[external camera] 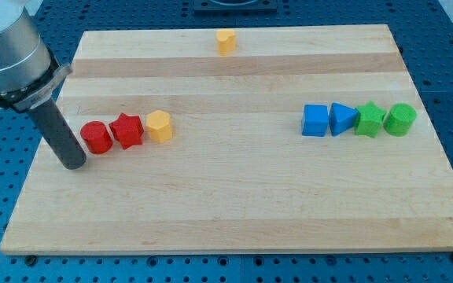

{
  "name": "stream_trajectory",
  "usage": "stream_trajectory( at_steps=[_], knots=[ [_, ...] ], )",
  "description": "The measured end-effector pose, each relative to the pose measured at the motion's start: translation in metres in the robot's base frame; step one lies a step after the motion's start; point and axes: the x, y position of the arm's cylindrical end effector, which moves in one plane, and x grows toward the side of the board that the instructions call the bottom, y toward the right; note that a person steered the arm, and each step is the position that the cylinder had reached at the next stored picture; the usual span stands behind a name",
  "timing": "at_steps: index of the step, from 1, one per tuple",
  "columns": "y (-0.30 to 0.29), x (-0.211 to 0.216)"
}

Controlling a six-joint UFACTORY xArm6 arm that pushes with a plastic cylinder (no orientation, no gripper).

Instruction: Place the red blocks to the right of the yellow hexagon

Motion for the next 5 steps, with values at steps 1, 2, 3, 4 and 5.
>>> stream_trajectory(
  at_steps=[1, 2, 3, 4, 5],
  knots=[
    [0.0, -0.014],
    [0.0, -0.023],
    [0.0, -0.026],
    [-0.001, -0.027],
    [-0.029, -0.024]
  ],
)
